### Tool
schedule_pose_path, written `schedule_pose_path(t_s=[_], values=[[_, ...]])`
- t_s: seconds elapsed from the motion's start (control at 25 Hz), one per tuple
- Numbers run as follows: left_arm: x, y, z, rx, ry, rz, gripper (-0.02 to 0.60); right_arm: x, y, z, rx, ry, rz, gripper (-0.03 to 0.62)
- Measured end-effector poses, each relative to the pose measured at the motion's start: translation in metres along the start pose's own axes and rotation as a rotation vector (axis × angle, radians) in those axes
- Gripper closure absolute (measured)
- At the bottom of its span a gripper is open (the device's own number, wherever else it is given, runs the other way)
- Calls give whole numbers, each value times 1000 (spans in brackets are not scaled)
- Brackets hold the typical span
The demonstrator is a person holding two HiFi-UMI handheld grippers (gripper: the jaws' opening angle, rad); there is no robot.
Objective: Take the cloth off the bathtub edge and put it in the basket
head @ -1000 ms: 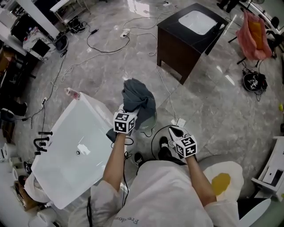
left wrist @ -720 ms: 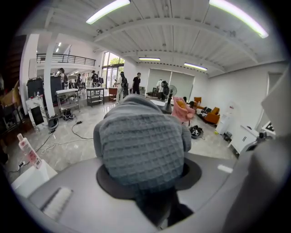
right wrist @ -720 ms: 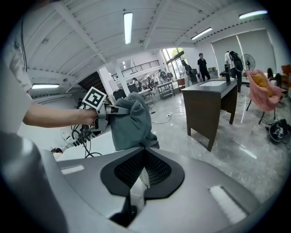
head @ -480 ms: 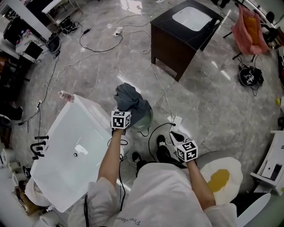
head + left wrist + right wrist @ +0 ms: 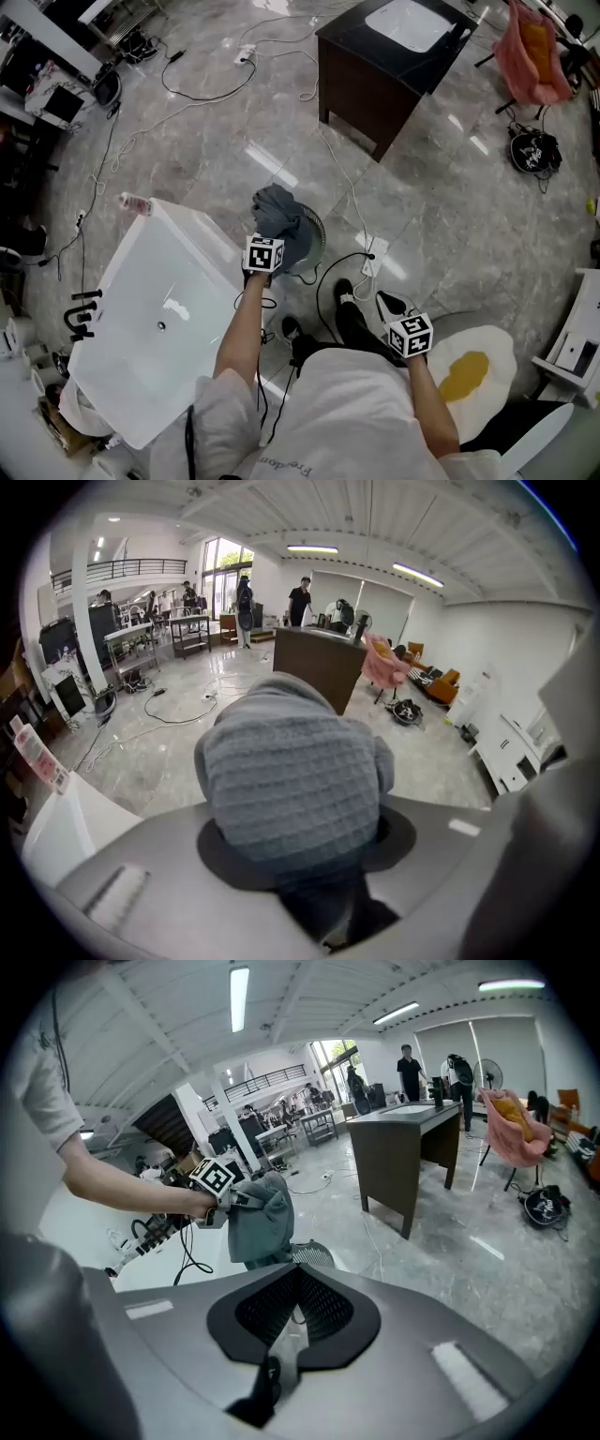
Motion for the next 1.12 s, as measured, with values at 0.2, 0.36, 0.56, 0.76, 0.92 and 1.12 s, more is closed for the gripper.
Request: schedule_pose_path(t_s=[0.2, 0.36, 0.56, 0.76, 0.92, 1.12], values=[[-22, -15, -5, 32, 2, -71, 298, -4, 2, 6, -6, -10, -7, 592], [-41, -17, -8, 61, -7, -107, 296, -1, 2, 9, -4, -8, -7, 592], [-51, -3, -13, 78, 12, -92, 296, -1, -6, 1, 20, 8, -14, 592], [-54, 17, -5, 62, 36, -72, 296, 9, -16, -8, 47, 21, -5, 592], [-60, 40, 4, 51, 44, -56, 296, 21, -25, -18, 65, 26, 24, 594], [-61, 71, 14, 40, 56, -10, 296, 38, -43, -32, 96, 40, 49, 592]])
Point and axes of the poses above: the fingertips, and each gripper's own axes: y backward along the fingers, z to its right, x out of its top, the point moved 1 cm from there along y, backward along the fingers, and after that the axes turned 10 degrees about x, right-handed, at the moved point
